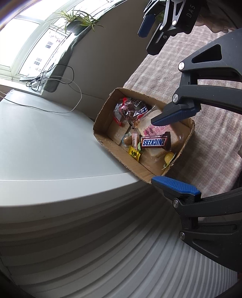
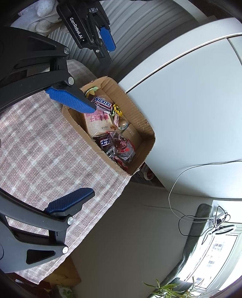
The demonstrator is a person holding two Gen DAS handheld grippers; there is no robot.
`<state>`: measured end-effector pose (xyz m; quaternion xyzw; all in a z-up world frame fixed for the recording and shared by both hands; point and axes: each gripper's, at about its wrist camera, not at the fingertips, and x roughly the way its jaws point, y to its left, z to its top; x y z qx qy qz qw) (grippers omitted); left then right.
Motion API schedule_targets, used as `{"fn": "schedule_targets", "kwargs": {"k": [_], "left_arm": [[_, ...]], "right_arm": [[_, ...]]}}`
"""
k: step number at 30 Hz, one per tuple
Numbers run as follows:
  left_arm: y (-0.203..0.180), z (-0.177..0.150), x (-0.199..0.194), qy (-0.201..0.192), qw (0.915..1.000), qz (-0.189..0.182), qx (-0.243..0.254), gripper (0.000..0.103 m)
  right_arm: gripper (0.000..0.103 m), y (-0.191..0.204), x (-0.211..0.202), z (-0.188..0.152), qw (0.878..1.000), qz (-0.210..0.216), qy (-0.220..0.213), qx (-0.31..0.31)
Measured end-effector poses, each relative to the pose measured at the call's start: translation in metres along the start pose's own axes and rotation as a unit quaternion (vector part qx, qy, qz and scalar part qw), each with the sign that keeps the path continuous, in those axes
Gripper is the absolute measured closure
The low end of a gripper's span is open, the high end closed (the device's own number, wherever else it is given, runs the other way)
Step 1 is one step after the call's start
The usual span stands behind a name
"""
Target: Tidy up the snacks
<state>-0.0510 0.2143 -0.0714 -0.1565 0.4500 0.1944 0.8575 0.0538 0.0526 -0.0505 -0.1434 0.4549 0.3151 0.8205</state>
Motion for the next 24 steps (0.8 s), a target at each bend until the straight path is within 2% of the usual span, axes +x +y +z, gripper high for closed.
{"fn": "schedule_targets", "kwargs": {"k": [10, 24], "left_arm": [[-0.004, -0.01, -0.014, -0.002, 1.0, 0.004, -0.001, 0.048], [-0.007, -0.012, -0.025, -0.01, 0.9999, 0.005, 0.007, 0.047]], "right_arm": [[0.019, 0.007, -0.02, -0.008, 1.0, -0.005, -0.011, -0.002], [0.019, 0.012, -0.025, -0.009, 1.0, -0.005, -0.015, -0.002]]}}
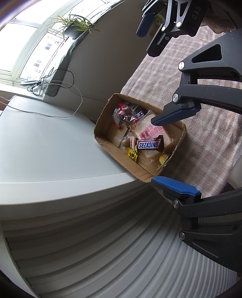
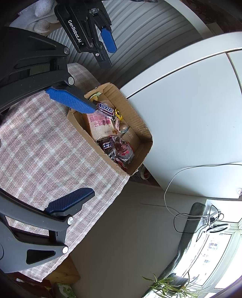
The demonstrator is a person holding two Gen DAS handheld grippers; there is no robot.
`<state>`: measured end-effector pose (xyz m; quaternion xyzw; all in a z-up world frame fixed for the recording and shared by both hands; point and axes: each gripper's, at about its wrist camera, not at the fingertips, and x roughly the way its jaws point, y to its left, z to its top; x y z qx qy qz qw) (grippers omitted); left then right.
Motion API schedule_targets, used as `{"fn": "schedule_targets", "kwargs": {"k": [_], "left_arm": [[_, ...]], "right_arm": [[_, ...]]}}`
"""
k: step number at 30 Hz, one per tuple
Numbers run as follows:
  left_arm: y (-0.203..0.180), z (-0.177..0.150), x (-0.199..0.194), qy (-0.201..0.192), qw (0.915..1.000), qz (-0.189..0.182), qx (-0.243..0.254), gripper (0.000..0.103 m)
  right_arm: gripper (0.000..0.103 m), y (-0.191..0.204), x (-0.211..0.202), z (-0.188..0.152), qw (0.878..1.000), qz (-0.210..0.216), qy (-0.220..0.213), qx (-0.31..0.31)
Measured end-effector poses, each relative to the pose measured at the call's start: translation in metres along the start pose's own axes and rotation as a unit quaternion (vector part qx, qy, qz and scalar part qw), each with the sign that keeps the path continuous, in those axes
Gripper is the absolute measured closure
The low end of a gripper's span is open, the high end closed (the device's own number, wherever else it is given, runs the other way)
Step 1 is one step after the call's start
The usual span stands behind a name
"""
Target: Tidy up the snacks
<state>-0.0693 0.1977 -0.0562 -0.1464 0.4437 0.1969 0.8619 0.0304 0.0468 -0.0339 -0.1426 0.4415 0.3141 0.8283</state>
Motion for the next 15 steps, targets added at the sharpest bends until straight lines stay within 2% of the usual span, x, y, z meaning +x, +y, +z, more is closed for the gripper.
{"fn": "schedule_targets", "kwargs": {"k": [15], "left_arm": [[-0.0024, -0.0011, -0.0009, -0.002, 1.0, 0.001, 0.003, 0.047]], "right_arm": [[0.019, -0.0014, -0.0009, -0.0006, 1.0, 0.003, 0.002, -0.001]]}}
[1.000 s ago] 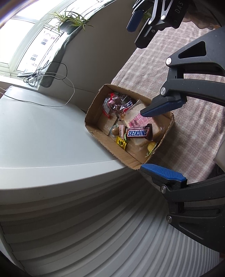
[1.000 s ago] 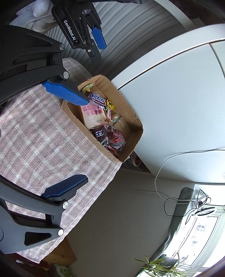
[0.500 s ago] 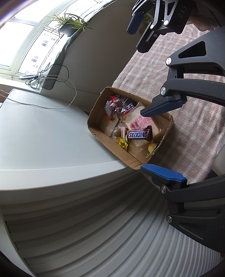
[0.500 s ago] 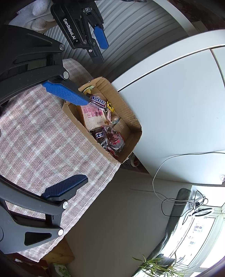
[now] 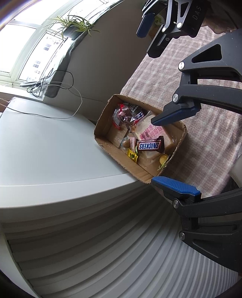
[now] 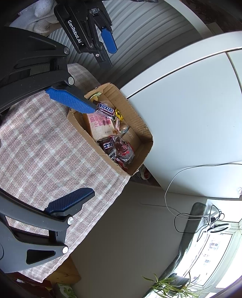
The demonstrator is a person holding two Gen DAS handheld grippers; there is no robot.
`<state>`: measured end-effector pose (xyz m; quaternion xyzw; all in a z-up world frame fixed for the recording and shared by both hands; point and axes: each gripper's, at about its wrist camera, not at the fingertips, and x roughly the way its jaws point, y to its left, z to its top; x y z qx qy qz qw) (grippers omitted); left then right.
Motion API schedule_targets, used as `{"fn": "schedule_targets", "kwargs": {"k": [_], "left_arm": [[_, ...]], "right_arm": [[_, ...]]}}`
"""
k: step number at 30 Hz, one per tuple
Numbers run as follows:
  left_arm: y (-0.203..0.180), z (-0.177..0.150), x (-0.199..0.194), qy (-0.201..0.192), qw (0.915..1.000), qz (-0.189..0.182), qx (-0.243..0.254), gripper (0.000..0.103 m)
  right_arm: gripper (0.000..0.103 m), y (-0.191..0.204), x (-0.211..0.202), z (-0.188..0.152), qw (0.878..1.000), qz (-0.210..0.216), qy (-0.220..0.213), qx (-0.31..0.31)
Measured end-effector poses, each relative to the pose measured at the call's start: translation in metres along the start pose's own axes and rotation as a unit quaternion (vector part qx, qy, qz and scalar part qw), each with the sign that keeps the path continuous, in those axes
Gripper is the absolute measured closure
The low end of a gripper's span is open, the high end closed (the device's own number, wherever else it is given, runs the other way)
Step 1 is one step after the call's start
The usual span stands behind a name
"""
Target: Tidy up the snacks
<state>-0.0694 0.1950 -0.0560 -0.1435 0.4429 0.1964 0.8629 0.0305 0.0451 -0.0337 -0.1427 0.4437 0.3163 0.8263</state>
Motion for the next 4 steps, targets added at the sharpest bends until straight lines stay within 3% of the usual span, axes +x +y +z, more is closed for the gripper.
{"fn": "schedule_targets", "kwargs": {"k": [4], "left_arm": [[-0.0012, -0.0012, 0.0017, 0.003, 1.0, 0.002, 0.002, 0.047]], "right_arm": [[0.018, -0.0044, 0.0021, -0.0014, 1.0, 0.001, 0.003, 0.005]]}}
